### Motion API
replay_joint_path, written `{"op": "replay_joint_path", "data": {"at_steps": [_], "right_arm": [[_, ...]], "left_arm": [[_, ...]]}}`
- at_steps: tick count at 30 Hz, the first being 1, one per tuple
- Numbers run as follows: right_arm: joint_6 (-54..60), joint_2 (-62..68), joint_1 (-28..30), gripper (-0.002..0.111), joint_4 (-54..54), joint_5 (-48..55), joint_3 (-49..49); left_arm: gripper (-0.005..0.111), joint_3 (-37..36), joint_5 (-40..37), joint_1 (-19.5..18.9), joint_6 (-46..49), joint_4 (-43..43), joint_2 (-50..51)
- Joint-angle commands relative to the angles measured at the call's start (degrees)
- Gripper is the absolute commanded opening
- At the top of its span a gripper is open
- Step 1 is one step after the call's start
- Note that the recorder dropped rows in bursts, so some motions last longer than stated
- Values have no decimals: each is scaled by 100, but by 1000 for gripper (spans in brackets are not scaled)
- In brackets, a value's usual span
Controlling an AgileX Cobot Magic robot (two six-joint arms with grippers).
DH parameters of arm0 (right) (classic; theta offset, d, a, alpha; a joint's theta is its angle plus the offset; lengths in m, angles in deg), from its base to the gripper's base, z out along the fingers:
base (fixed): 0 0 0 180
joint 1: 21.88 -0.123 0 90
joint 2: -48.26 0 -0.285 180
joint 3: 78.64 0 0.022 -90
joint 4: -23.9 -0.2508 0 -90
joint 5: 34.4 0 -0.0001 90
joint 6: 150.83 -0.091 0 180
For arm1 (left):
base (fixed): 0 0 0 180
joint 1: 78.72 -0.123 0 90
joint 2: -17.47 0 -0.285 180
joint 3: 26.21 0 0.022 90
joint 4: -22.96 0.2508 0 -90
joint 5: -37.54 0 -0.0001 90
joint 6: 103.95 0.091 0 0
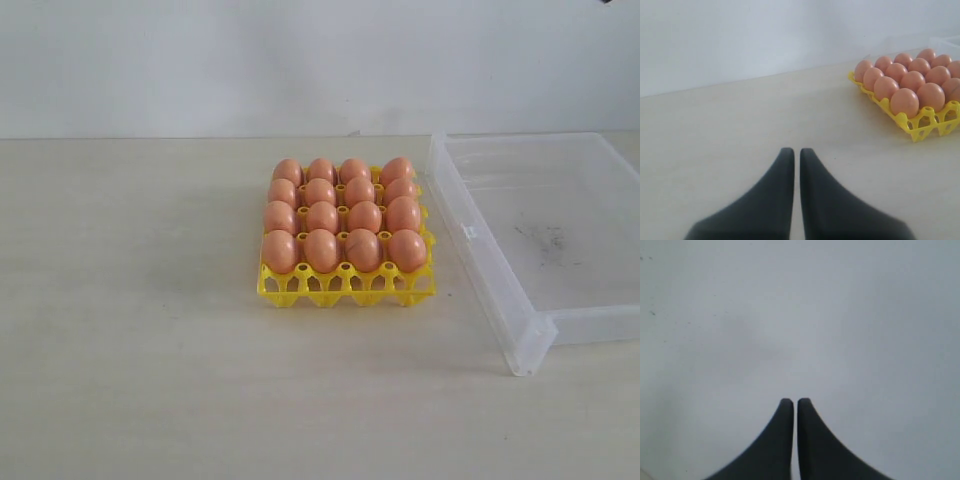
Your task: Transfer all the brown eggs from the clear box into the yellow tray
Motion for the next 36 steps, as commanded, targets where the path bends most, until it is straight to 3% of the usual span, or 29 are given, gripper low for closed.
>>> {"op": "replay_joint_path", "data": {"at_steps": [1, 9, 21, 26, 30, 36], "right_arm": [[210, -979, 13, 0, -383, 1502, -4], [-218, -2886, 13, 0, -383, 4383, -4], [-616, -5987, 13, 0, -674, 7110, -4], [-507, -6014, -3, 0, -848, 8877, 95], [-349, -6014, -3, 0, -1668, 9268, -78], [41, -6014, -3, 0, -4023, 8288, -819]], "left_arm": [[4, -22, 37, -13, 29, 9, -22], [4, -22, 37, -13, 29, 9, -22], [4, -22, 37, -13, 29, 9, -22], [4, -22, 72, -13, 29, 9, -22], [4, -22, 49, -13, 29, 9, -22], [4, -22, 51, -13, 29, 9, -22]]}}
